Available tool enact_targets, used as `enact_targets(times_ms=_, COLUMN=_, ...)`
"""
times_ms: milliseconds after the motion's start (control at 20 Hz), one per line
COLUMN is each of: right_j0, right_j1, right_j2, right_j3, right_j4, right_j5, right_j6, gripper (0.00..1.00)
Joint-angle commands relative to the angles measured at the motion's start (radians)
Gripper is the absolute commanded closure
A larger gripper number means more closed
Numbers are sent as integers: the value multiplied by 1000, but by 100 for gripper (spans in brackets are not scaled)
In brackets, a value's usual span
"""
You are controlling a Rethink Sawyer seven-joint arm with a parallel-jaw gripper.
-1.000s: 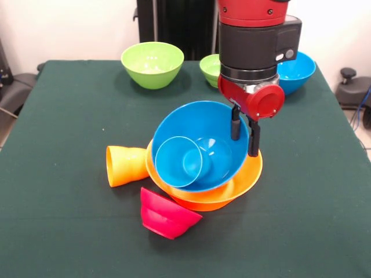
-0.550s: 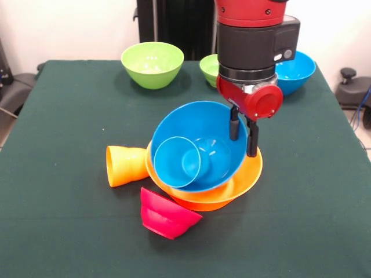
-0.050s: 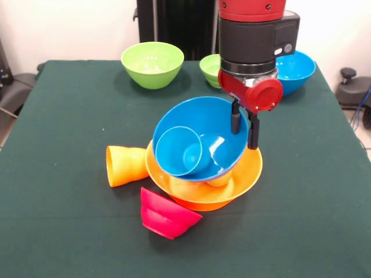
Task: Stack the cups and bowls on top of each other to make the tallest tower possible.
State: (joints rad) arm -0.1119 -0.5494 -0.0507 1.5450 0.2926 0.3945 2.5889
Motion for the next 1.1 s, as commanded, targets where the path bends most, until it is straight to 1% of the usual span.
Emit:
enact_targets(times_ms=50, right_j0=-11, right_j1=-2, right_j2=119, right_j3=131, right_j4=-6, right_j5=-46, right_j6=62, gripper=0)
enact_targets(times_ms=250, right_j0=-5, right_j1=-8, right_j2=127, right_j3=145, right_j4=4, right_j5=-57, right_j6=74, gripper=0)
enact_targets(times_ms=400, right_j0=1, right_j1=-3, right_j2=122, right_j3=134, right_j4=9, right_j5=-49, right_j6=79, gripper=0)
enact_targets(times_ms=600, right_j0=23, right_j1=20, right_j2=106, right_j3=92, right_j4=18, right_j5=-37, right_j6=95, gripper=0)
enact_targets(times_ms=900, right_j0=52, right_j1=35, right_j2=87, right_j3=64, right_j4=34, right_j5=-22, right_j6=117, gripper=0)
enact_targets(times_ms=1100, right_j0=74, right_j1=72, right_j2=68, right_j3=19, right_j4=50, right_j5=-24, right_j6=130, gripper=0)
